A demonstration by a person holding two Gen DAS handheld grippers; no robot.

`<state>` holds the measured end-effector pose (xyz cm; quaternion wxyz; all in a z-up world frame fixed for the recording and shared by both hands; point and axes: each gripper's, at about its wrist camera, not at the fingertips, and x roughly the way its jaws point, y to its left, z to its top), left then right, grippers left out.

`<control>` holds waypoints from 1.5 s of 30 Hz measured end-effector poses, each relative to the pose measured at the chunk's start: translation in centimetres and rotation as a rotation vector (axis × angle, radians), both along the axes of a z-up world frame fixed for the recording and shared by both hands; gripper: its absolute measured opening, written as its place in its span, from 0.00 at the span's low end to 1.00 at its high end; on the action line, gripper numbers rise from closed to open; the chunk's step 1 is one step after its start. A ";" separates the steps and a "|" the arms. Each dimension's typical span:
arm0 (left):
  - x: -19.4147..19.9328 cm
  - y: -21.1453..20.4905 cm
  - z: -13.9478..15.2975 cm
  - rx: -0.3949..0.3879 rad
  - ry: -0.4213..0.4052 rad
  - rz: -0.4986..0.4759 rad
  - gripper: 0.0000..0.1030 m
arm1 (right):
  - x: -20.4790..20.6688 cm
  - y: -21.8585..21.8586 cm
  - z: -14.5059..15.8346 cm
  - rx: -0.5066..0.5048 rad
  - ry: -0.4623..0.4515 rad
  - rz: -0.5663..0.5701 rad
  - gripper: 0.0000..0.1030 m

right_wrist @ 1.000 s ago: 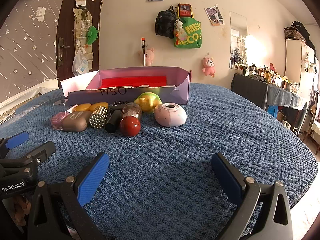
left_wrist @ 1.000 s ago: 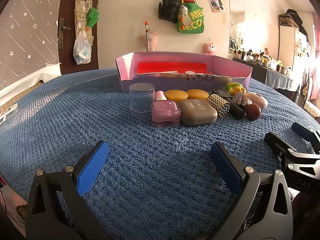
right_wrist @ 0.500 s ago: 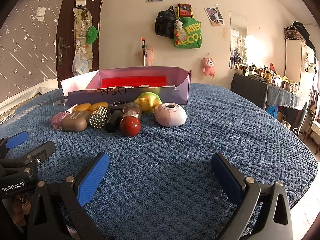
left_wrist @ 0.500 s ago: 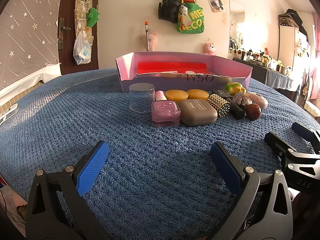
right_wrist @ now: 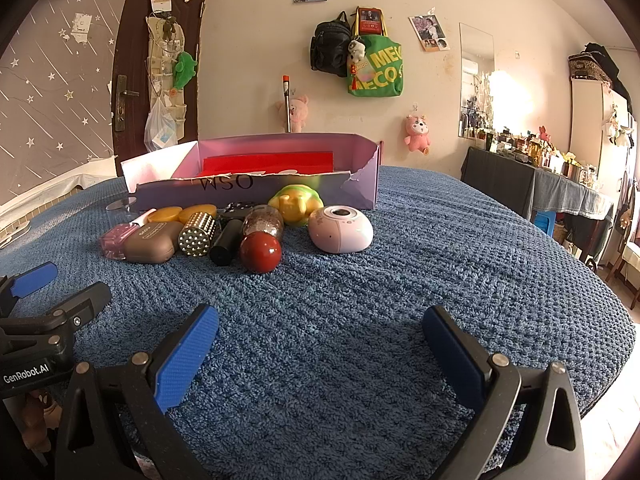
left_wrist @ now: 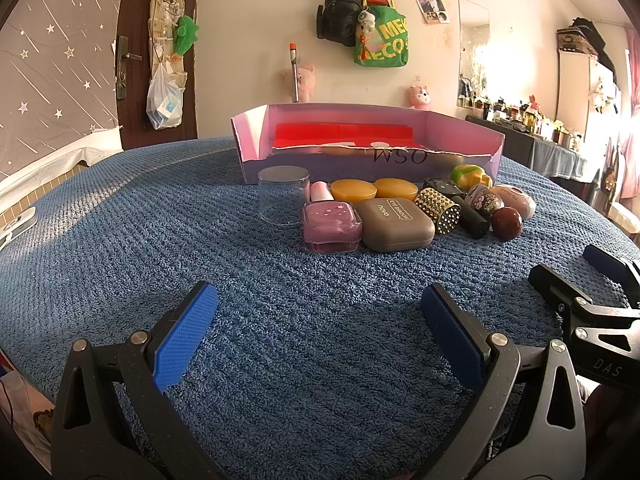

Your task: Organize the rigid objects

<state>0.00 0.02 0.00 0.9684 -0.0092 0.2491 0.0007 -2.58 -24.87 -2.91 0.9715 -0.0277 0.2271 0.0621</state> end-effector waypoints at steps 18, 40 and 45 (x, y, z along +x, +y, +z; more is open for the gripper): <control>0.0 0.0 0.0 0.000 0.000 0.000 1.00 | 0.0 0.1 0.0 -0.001 0.000 0.000 1.00; 0.6 0.9 1.9 -0.020 -0.005 -0.004 1.00 | 0.3 -0.1 0.4 0.007 0.030 0.011 1.00; 1.3 0.9 4.2 -0.002 -0.020 -0.036 1.00 | 0.0 -0.7 2.2 0.015 -0.012 0.053 1.00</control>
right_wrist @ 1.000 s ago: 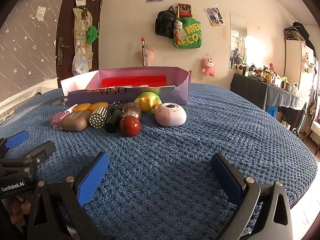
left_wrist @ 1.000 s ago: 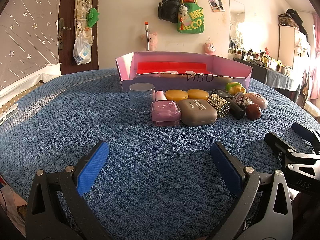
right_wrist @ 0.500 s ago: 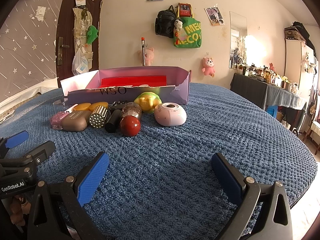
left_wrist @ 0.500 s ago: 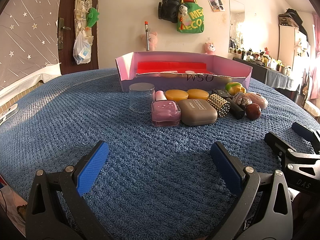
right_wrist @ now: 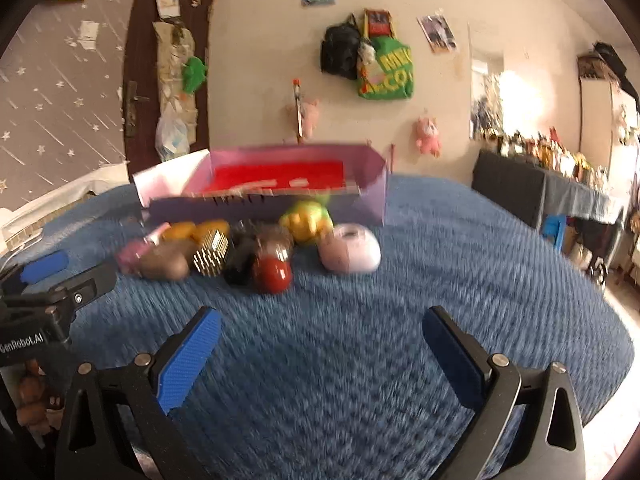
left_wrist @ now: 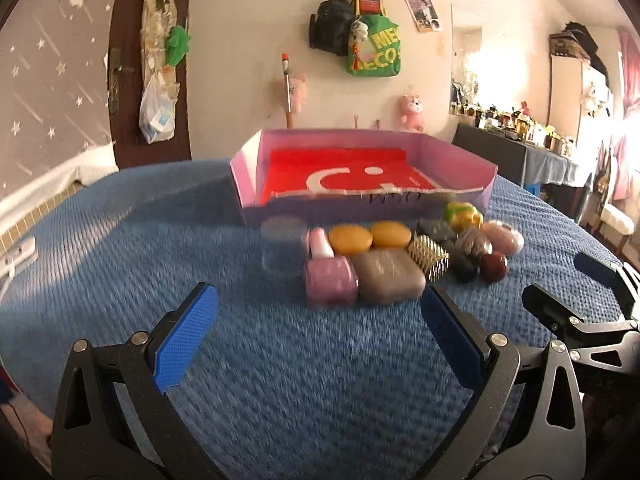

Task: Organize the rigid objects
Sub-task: 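Grasp the clear plastic cup with the left tool while the right tool grasps the pink round container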

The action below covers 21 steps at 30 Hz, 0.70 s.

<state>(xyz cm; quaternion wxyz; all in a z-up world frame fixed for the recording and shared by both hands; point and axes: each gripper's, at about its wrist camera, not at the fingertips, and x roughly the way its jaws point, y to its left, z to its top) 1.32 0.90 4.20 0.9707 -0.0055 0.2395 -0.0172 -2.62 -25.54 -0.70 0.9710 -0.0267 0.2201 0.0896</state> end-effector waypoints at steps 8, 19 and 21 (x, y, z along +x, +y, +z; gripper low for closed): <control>4.6 2.2 1.0 -0.121 0.191 -0.069 1.00 | 2.7 -0.1 3.5 -0.047 -0.004 0.060 1.00; 8.4 4.3 0.4 -0.128 0.343 -0.080 1.00 | 10.4 -1.3 3.9 -0.044 0.249 0.112 1.00; 8.9 4.7 0.8 -0.106 0.348 -0.081 1.00 | 11.1 -1.6 3.9 -0.050 0.262 0.107 1.00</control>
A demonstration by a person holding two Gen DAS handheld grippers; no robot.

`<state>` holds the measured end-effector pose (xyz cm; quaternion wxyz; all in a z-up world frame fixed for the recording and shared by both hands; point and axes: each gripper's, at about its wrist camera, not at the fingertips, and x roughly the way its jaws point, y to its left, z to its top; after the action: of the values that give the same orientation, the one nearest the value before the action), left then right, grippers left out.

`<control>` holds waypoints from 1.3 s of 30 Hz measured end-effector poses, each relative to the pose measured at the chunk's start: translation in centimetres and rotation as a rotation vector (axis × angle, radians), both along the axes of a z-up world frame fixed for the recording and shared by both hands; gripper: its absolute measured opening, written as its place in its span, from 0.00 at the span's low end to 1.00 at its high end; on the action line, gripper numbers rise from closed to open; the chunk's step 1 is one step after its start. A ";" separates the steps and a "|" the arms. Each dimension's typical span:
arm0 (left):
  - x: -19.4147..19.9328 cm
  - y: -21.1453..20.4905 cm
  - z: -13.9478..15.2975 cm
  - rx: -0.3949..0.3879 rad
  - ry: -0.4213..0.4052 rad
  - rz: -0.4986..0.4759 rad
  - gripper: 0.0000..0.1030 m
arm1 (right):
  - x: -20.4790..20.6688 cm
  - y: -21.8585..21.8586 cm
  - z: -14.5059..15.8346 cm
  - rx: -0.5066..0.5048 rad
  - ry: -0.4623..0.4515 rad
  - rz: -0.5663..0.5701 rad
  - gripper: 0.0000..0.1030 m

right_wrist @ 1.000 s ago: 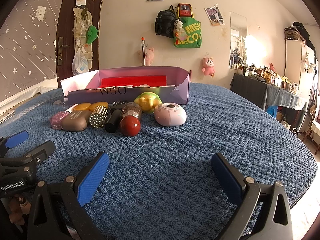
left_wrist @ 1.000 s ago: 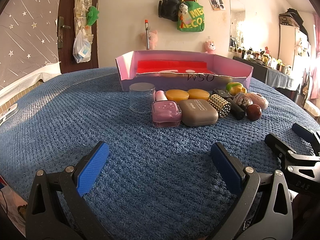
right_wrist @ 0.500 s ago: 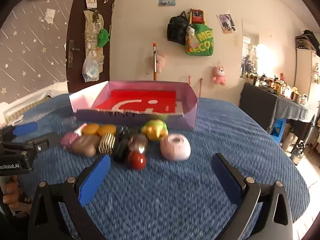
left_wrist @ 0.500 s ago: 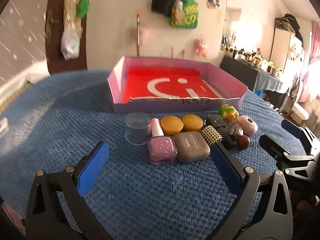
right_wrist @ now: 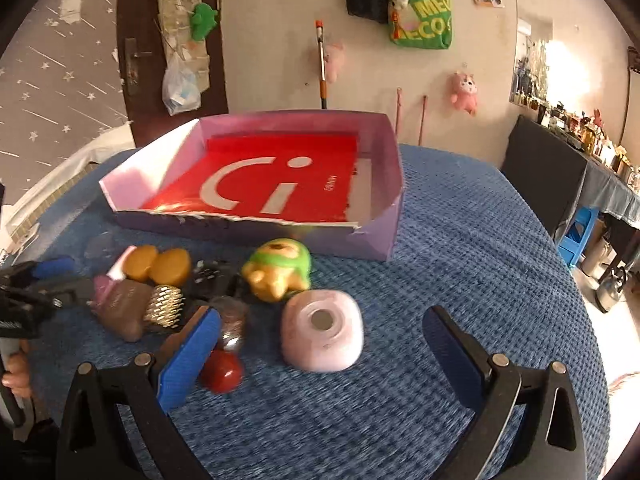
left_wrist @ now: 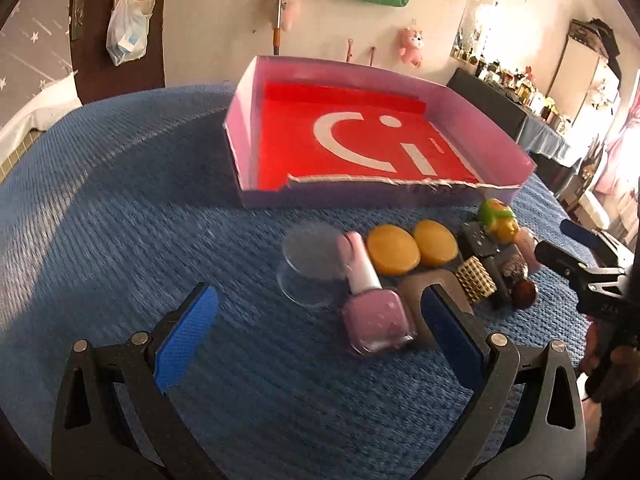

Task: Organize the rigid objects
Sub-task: 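Grasp the clear plastic cup with the left tool while the right tool grasps the pink round container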

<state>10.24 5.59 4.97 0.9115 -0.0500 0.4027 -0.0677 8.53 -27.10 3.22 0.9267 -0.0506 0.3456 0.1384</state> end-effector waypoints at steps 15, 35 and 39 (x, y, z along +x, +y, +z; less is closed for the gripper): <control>3.9 1.4 -0.8 0.070 0.081 -0.048 0.99 | 3.0 -0.9 -1.6 -0.045 0.130 0.018 0.95; 4.7 0.8 -1.1 0.113 0.081 -0.113 0.62 | 4.0 0.0 -2.8 -0.043 0.191 0.061 0.78; 4.6 0.1 -1.0 0.109 0.083 -0.146 0.41 | 3.9 0.0 -2.8 -0.042 0.187 0.067 0.68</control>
<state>14.87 5.68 3.94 0.8881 0.0264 0.4456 -0.1101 12.45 -27.08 0.45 0.8841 -0.0684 0.4315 0.1661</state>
